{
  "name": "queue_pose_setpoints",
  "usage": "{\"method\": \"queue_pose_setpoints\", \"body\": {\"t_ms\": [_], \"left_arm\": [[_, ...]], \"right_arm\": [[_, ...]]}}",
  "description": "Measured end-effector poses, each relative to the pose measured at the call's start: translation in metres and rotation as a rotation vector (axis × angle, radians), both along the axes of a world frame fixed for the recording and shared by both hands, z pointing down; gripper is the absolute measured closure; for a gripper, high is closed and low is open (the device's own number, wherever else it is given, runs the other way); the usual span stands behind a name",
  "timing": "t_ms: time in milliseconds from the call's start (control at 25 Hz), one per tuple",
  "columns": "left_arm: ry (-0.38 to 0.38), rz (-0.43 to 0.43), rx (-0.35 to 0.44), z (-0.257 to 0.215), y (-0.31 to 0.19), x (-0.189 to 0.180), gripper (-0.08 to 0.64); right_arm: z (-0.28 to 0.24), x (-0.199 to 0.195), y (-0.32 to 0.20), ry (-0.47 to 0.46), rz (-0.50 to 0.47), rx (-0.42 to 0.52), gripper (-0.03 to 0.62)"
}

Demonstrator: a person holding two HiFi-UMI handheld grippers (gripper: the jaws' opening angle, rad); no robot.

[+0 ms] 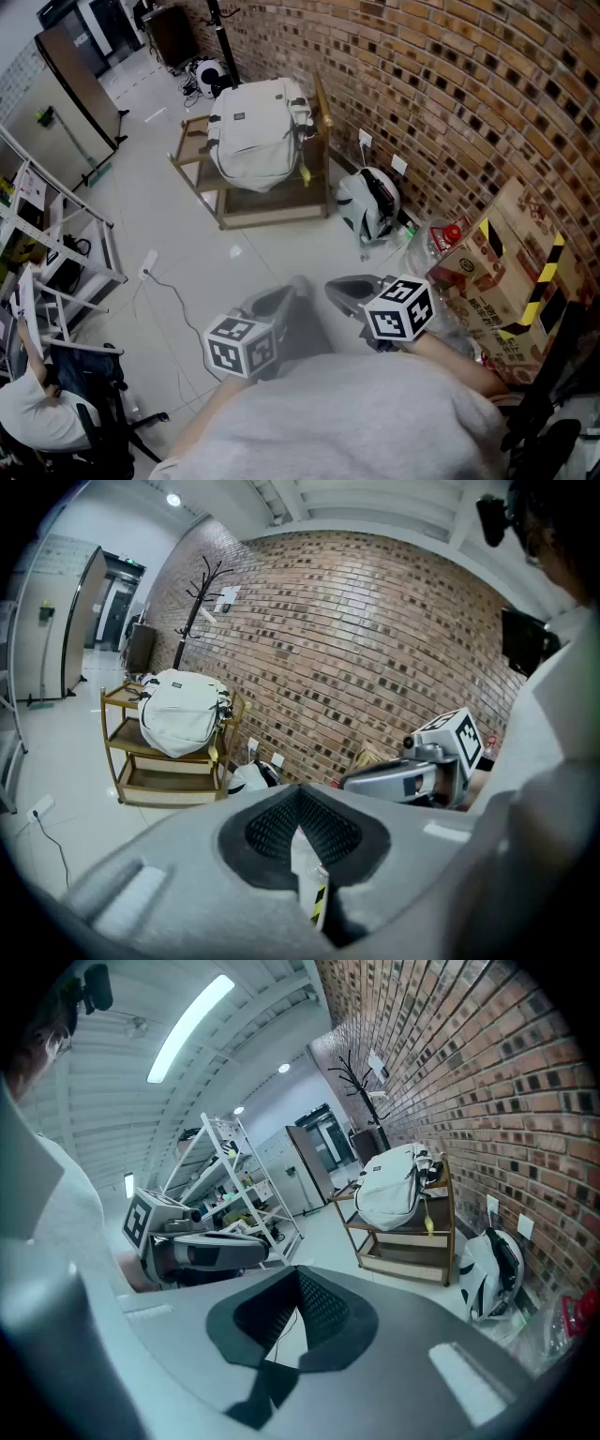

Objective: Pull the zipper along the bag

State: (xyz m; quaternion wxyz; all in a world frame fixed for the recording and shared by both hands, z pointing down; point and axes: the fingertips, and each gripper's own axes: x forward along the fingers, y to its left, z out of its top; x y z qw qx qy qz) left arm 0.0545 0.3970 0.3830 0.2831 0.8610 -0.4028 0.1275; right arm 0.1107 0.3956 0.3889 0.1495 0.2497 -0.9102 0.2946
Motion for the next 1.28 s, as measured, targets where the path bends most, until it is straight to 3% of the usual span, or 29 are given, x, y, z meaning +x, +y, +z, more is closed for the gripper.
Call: {"method": "queue_pose_setpoints", "body": {"t_ms": [400, 680, 960, 1280], "left_arm": [[0.034, 0.002, -0.026, 0.025, -0.103, -0.039, 0.56], [0.08, 0.093, -0.059, 0.031, -0.245, -0.054, 0.56], [0.078, 0.142, -0.094, 0.032, -0.386, -0.078, 0.56], [0.052, 0.245, -0.099, 0.039, -0.45, -0.062, 0.56]], "right_arm": [[0.025, -0.033, -0.104, 0.024, 0.034, -0.029, 0.591], [0.04, -0.047, -0.232, 0.021, 0.136, -0.118, 0.591], [0.034, -0.069, -0.363, 0.039, 0.196, -0.144, 0.592], [0.041, -0.066, -0.426, 0.033, 0.253, -0.18, 0.591]]}}
